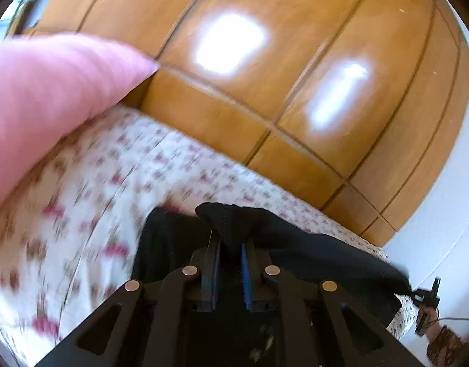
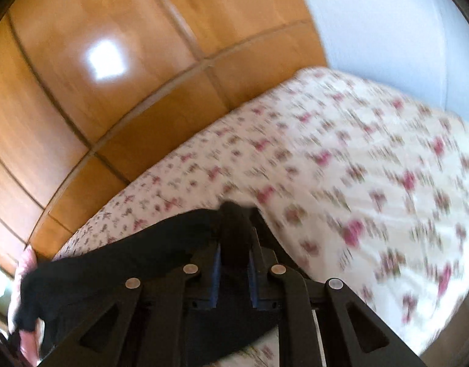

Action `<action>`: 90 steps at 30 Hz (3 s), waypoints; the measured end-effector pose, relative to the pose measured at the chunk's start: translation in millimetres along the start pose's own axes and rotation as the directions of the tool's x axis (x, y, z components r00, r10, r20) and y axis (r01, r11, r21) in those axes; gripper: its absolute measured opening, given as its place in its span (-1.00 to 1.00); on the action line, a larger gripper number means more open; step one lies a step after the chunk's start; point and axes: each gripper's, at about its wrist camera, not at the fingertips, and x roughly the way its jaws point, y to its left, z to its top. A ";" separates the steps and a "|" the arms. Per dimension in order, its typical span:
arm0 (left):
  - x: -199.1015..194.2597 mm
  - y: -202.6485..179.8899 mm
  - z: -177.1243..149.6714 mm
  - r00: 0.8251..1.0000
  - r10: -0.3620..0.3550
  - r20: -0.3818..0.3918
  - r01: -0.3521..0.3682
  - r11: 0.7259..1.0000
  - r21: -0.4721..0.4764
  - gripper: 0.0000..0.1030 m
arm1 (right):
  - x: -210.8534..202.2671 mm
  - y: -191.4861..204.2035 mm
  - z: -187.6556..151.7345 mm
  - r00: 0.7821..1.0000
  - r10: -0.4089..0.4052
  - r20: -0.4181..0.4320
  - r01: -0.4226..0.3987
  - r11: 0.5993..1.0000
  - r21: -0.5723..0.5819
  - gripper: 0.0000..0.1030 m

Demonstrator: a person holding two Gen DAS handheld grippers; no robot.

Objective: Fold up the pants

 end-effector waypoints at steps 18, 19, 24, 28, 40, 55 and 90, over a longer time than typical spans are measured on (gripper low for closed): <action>-57.8 26.0 -68.8 0.986 0.117 0.116 -0.067 0.929 -0.363 -0.06 | -39.8 -23.8 -83.8 0.993 0.043 0.109 -0.080 0.930 0.359 0.15; -64.6 28.4 -71.4 0.982 0.145 0.124 -0.084 0.913 -0.399 0.01 | -43.7 -15.2 -83.4 0.992 0.051 0.118 -0.088 0.937 0.338 0.15; -78.2 64.6 -98.8 0.979 0.132 0.155 0.015 0.713 -0.701 0.07 | -41.8 16.8 -87.1 0.989 0.118 0.085 -0.137 0.954 0.268 0.15; -55.7 39.3 -93.8 0.994 0.001 0.106 0.067 0.770 -0.634 0.07 | -19.7 31.9 -95.2 0.993 0.119 0.025 -0.121 0.966 0.227 0.14; 23.1 -15.9 -79.7 0.996 -0.016 -0.088 -0.020 0.917 -0.398 -0.10 | 10.1 4.5 -65.5 0.993 0.054 0.104 -0.088 0.930 0.356 -0.30; 7.7 6.9 -77.3 0.996 0.028 -0.087 -0.060 0.919 -0.389 -0.87 | -6.4 -6.0 -64.9 0.993 0.059 0.103 -0.084 0.965 0.250 -0.84; -35.1 -1.7 -77.4 0.945 0.323 -0.049 -0.324 0.913 -0.246 -0.20 | 60.7 275.9 -245.7 0.987 0.141 -0.078 -0.159 0.786 -0.598 0.13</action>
